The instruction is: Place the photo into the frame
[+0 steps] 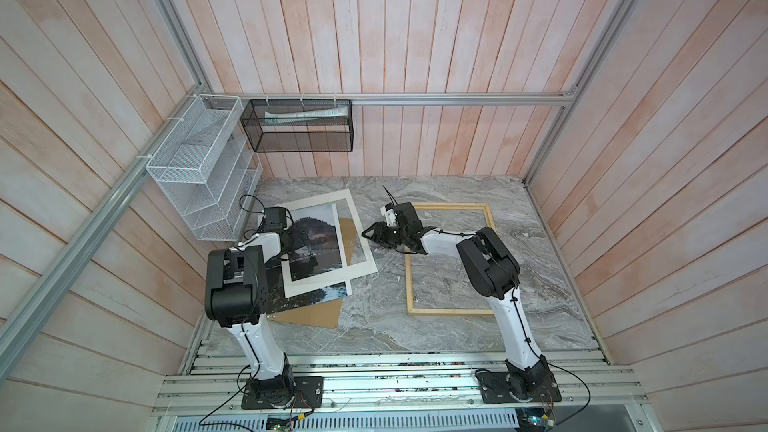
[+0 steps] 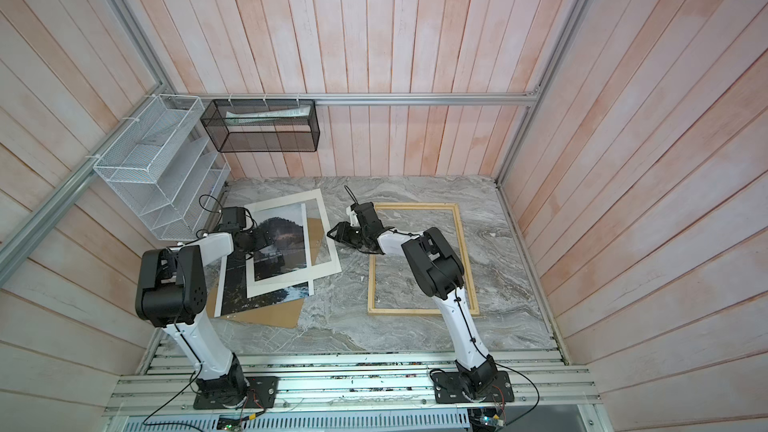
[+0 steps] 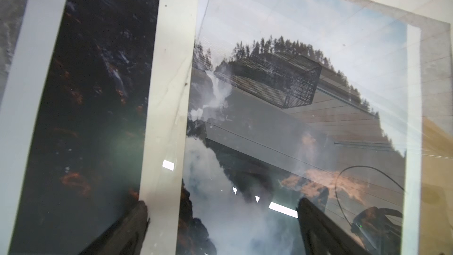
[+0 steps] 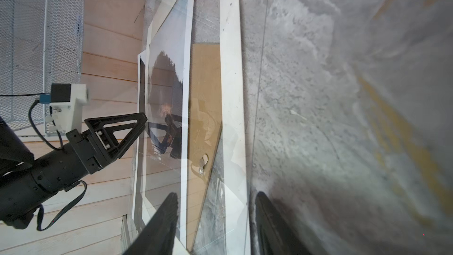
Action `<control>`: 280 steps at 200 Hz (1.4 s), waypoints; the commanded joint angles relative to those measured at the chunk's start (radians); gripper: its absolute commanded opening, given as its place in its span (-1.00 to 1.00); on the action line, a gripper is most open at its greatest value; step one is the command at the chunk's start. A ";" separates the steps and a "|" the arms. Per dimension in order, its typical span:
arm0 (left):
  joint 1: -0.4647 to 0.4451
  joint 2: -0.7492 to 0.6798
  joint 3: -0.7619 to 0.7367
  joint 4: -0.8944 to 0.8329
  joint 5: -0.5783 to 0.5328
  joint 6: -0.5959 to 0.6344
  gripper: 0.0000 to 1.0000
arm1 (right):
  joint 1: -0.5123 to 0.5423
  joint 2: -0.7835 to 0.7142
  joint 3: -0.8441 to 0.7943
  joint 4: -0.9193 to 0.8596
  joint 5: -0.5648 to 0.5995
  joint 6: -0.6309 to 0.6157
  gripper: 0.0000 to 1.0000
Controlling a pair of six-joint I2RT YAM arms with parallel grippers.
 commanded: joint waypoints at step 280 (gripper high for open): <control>-0.009 0.001 -0.060 -0.067 0.074 -0.008 0.91 | -0.048 0.177 0.233 0.031 -0.290 0.080 0.05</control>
